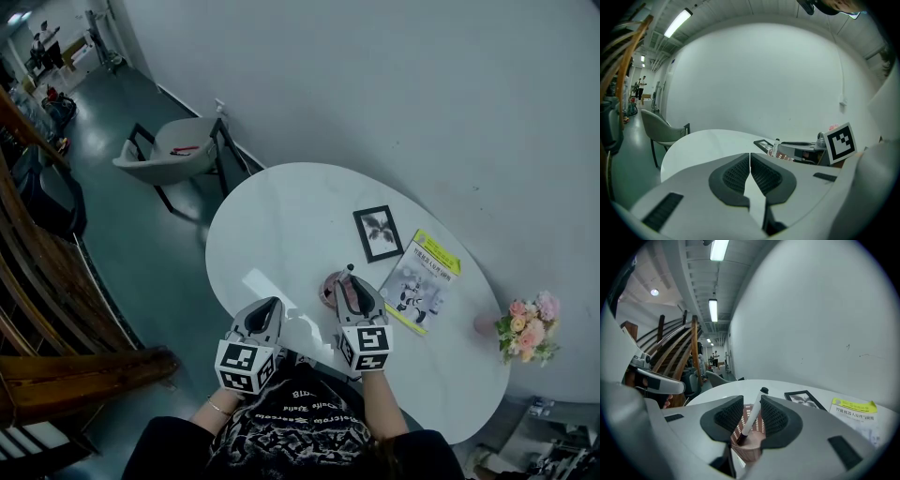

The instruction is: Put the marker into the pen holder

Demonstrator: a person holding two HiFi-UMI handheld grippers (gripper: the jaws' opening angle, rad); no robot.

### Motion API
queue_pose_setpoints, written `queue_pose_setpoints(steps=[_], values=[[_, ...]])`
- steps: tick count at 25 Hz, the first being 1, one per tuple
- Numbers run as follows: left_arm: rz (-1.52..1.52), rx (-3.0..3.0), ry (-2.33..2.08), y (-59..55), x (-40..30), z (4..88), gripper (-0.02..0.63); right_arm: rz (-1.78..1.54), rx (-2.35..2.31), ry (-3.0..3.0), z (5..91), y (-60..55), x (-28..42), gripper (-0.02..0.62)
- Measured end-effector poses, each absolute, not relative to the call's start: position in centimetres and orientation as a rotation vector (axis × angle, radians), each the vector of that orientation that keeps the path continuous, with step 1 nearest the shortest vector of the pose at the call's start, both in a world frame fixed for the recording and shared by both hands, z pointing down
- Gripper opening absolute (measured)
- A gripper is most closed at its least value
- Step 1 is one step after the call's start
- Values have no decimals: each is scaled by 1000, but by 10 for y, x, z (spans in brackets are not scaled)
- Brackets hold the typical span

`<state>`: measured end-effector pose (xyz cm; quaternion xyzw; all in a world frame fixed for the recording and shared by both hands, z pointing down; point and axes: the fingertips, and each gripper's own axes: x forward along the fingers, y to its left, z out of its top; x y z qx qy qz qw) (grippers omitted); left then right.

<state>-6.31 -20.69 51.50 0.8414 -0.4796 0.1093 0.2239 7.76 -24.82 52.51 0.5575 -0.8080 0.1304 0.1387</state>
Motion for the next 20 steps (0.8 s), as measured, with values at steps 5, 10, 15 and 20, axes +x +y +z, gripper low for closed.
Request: queue_pose_setpoints(steps=[5,10,15,20], values=[[297,2322,-1323,-206,-65,514,26,381,1594,-2361,517,-244,73,149],[287,2328,-1310,-208,-65,512,26,363,1604,-2413,492,-236,70,158],[282,2349,-1273,-210,-56,509,26,342,1694,-2431,469,-230,80,160],[252,2401,-1221,-210,-42,492,26,303,1770,-2423,451,-218,89,160]])
